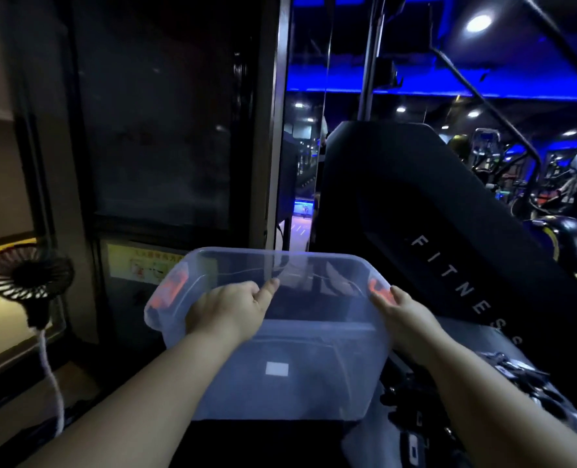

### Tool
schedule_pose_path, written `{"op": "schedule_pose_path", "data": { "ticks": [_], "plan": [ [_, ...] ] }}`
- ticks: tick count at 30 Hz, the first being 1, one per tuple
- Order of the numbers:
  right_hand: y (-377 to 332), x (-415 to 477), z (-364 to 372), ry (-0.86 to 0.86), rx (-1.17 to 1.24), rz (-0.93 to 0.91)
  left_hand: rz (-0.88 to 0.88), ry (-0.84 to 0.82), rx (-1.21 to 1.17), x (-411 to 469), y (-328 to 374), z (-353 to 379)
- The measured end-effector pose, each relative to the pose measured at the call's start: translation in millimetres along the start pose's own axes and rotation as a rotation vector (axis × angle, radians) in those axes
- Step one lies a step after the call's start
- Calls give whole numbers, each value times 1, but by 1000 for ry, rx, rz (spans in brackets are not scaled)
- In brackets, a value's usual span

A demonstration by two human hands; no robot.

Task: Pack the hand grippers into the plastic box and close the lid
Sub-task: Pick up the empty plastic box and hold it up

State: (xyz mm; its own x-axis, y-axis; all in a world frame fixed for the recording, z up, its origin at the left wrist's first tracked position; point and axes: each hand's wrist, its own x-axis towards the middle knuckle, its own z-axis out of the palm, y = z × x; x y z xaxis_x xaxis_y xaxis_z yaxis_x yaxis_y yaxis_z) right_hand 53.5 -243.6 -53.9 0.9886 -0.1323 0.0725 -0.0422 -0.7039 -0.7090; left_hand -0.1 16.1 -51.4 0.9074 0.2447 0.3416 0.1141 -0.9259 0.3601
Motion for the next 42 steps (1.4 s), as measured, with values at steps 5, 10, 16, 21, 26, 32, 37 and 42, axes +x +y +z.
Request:
{"op": "schedule_pose_path", "data": {
  "ticks": [5, 10, 16, 21, 26, 32, 37, 42],
  "plan": [
    [19, -12, 7, 72, 35, -66, 54, 97, -44, -21, -7, 7],
    [26, -47, 3, 99, 10, -73, 103, 231, 100, -65, -21, -5],
    [40, -84, 7, 151, 25, -45, -7, 372, 166, -97, -61, -1],
    [50, -107, 9, 164, 30, -32, -17, 586, 23, -118, -71, 13],
    [62, -123, 17, 213, 81, -57, -160, 662, -183, -140, -65, 20],
    [74, -121, 30, 247, 168, -106, -173, 649, -256, -143, -70, 30],
    [89, -121, 56, 238, 185, -117, -181, 618, -281, -142, -86, 61],
    [93, -107, 76, 285, 218, -126, -174, 630, -317, -124, -99, 81]
  ]
}}
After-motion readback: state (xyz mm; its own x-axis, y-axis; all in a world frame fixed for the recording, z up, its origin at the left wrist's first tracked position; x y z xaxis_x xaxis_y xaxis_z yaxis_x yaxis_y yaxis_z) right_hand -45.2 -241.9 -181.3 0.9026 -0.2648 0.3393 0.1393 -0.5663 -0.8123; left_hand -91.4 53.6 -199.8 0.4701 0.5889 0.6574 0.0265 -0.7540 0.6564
